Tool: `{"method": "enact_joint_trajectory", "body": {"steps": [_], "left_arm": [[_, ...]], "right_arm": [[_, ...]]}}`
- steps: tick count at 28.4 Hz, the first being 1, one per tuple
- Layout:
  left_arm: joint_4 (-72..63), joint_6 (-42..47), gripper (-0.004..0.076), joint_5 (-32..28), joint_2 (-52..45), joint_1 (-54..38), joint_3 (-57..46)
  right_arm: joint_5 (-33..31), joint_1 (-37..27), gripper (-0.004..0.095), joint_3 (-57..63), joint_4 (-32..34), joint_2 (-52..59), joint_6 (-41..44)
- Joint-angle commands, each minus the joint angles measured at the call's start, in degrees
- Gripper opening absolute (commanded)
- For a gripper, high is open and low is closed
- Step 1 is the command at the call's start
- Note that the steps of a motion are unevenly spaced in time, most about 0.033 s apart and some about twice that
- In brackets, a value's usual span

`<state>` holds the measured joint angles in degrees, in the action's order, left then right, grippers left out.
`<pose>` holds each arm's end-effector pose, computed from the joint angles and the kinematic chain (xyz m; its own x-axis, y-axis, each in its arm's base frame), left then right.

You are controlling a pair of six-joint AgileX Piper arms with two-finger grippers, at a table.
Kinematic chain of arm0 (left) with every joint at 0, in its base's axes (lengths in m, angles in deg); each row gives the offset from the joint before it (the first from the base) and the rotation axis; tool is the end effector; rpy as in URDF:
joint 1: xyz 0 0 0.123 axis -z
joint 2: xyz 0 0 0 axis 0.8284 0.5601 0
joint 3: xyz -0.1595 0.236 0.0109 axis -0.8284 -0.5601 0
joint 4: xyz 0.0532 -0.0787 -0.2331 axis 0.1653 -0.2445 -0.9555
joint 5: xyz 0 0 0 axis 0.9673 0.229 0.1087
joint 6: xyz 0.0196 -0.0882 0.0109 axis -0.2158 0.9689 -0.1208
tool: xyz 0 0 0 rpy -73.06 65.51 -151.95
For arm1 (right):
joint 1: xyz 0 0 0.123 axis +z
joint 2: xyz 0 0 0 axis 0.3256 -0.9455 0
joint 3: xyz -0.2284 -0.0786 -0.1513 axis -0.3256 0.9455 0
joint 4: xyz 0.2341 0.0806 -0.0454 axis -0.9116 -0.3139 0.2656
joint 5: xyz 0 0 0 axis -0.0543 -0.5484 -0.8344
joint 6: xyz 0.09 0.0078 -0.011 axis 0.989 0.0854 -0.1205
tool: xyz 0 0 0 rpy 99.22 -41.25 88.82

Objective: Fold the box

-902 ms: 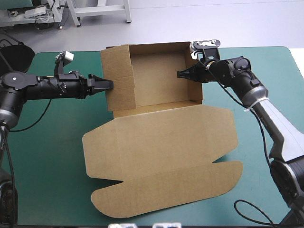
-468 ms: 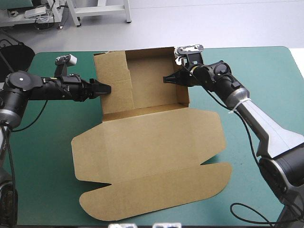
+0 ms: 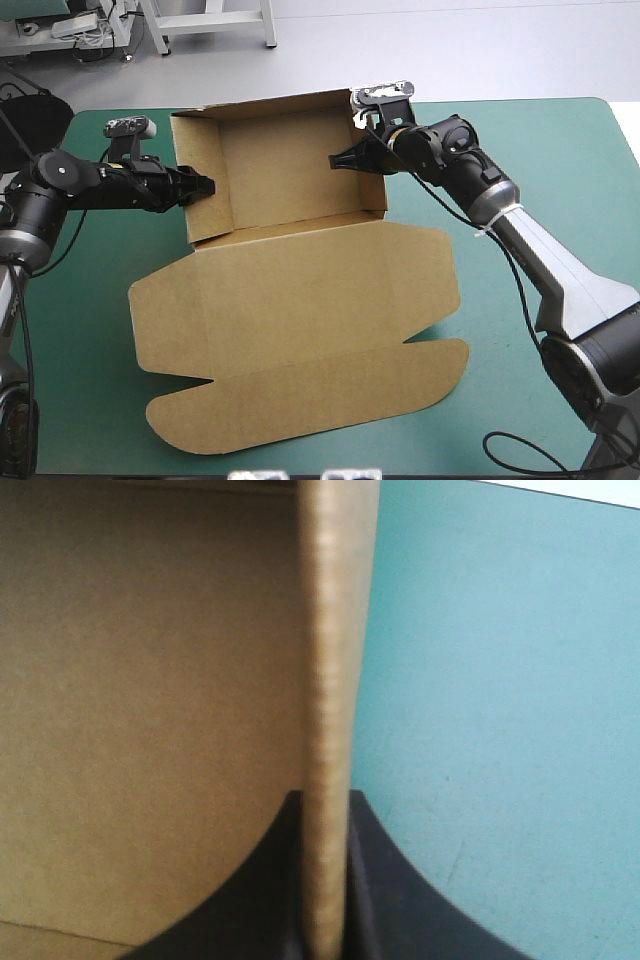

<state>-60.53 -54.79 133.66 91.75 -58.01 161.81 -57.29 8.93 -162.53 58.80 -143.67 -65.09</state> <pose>0.3248 -0.0338 0.3582 -0.7528 -0.0439 -0.6568 0.2858 0.8770 -0.3862 0.3758 0.2006 0.3695 -0.6155 -0.1260 -0.7780 -0.3746 0.9153 0.1481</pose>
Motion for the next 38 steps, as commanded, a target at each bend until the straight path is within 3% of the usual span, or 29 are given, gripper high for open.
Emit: {"method": "enact_joint_trajectory", "body": {"steps": [1, 4, 10, 15, 26, 34, 38], "left_arm": [[-2.07, 0.12, 0.0207, -4.67, -1.89, 0.30, 1.55], [-2.07, -0.32, -0.0013, -4.03, -1.89, 0.30, 1.55], [-2.31, -0.22, -0.0009, -1.29, -1.89, 1.49, 1.55], [1.22, 1.04, -0.0009, -1.65, -1.78, 5.98, 1.55], [15.60, 13.50, -0.0009, -0.56, 2.88, 14.09, 1.55], [19.92, 18.44, -0.0009, 1.38, 6.93, 19.56, 1.55], [20.41, 19.64, -0.0009, 1.38, 9.21, 22.66, 1.55]], "right_arm": [[1.57, 1.27, -0.0011, -2.43, -2.17, 3.67, -1.08], [-0.94, 1.55, -0.0011, -2.43, -1.78, 3.67, -1.58], [-11.10, 1.55, -0.0011, -2.43, 0.11, 3.67, -1.83], [-14.55, 1.55, -0.0011, -2.43, 0.11, 3.67, -1.59], [-25.78, 1.55, -0.0011, -2.11, 0.11, 3.67, -0.30], [-26.59, 1.55, -0.0013, 5.02, -0.16, 3.67, 1.99], [-19.10, 1.62, -0.0013, 13.78, -4.73, 3.67, 3.02]]}}
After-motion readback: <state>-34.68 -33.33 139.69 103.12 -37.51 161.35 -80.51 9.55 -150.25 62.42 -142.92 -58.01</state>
